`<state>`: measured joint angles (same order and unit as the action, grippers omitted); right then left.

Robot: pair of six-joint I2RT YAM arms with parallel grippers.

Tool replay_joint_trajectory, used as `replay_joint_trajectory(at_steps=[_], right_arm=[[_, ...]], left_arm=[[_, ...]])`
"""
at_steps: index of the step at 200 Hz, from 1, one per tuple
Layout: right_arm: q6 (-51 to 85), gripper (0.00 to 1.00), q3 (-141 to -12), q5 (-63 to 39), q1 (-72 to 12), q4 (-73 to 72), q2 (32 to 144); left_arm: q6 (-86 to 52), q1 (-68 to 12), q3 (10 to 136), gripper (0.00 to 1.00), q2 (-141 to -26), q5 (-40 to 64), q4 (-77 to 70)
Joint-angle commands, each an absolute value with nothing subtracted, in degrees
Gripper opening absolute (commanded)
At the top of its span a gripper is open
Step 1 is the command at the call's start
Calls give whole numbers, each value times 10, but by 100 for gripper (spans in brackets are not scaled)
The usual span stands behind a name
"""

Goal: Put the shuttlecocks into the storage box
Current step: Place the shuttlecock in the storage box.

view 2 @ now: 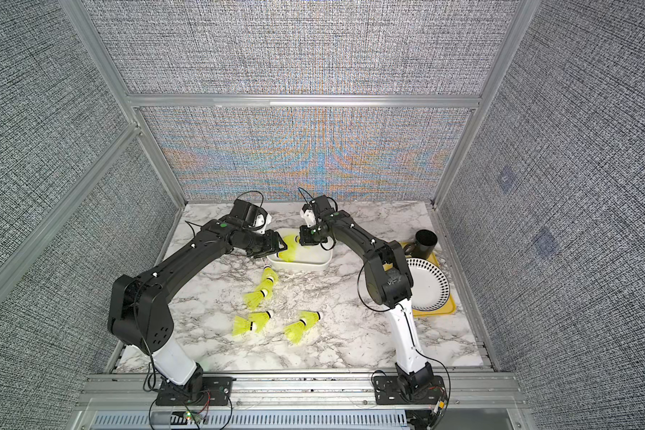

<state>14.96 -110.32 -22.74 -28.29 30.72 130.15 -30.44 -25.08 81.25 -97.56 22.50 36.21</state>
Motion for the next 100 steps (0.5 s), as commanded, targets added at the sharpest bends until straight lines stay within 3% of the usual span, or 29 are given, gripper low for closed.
replay_joint_trajectory(at_steps=[1,100], right_arm=[[128,0,-1114,-243,-283,311,1309],[112,0,-1158,-273,-283,290,1357]], left_arm=[[-293,-250,811,59,-974,220,379],[-292,-250,776,59,-948,221,383]])
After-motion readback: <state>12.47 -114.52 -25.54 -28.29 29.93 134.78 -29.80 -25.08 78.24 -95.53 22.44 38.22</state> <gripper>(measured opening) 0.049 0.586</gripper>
